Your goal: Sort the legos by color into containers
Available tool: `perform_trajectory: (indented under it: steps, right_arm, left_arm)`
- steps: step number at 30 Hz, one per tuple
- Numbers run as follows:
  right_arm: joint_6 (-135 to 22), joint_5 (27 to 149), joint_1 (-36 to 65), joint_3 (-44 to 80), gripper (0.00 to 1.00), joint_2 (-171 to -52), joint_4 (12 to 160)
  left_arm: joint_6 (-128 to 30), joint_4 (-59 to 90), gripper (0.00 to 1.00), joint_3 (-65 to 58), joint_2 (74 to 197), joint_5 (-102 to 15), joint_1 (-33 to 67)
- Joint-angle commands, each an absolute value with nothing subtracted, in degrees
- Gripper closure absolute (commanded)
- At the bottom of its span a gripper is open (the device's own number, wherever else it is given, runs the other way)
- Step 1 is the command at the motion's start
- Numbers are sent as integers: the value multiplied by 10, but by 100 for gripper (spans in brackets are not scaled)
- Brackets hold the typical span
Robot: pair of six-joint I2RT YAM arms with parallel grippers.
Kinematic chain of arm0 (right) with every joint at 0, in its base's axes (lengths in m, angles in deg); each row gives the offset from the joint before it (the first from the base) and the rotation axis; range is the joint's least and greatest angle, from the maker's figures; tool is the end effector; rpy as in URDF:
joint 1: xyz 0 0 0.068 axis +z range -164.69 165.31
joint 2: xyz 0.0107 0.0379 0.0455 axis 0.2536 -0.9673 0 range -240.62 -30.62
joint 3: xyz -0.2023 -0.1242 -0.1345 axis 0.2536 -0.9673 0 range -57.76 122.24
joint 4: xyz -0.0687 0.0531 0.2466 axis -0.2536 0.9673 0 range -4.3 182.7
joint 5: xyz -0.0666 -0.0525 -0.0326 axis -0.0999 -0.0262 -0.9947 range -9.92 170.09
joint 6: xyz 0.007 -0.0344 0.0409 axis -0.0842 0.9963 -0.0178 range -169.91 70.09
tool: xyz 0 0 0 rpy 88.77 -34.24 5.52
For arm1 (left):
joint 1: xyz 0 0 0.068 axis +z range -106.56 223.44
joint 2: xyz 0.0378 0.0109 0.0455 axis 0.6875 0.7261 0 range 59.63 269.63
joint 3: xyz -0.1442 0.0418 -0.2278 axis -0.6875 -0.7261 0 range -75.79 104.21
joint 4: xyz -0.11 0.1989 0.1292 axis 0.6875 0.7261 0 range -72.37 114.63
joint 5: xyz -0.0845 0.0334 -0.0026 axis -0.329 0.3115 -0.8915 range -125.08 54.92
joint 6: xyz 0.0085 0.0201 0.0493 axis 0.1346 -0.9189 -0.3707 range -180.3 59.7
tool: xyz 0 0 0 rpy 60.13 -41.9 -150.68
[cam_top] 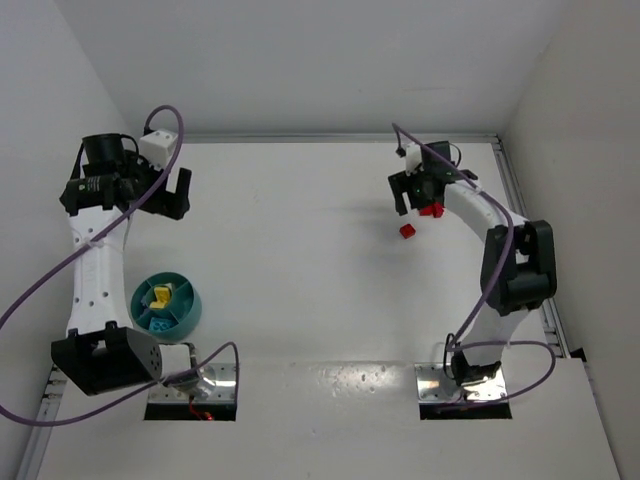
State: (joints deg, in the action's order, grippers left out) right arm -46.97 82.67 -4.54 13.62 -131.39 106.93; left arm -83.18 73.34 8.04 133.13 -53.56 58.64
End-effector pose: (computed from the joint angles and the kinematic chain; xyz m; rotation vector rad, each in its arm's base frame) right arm 0.3753 0.0689 0.2202 -0.2997 2.4379 0.1105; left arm 0.2451 0.0550 0.3930 0.3080 2.2915 -0.0459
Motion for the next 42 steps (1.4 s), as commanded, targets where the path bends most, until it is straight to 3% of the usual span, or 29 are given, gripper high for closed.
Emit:
perform_trajectory:
  steps: [1,9,19,26,33,36,42]
  right_arm:
    - [-395,833,-95,174,23,-1345,1082]
    - [-323,847,-175,212,26,-1417,1106]
    - [-300,854,-198,264,26,-1499,1112]
    - [-305,849,-198,300,44,-1538,1099]
    - [-291,856,-198,312,78,-1534,1110]
    - [-251,944,-198,252,95,-1466,1122]
    - [-182,1156,-158,191,98,-1311,1236]
  left_arm:
    - [-774,698,0,90,1318,-530,559]
    - [-768,691,0,61,1300,-520,516]
    - [-763,691,0,61,1300,-508,499]
    - [-758,691,0,56,1300,-498,499]
    - [-744,677,0,50,1281,-513,499]
    - [-751,671,0,36,1268,-586,514]
    - [-761,665,0,13,1255,-722,520]
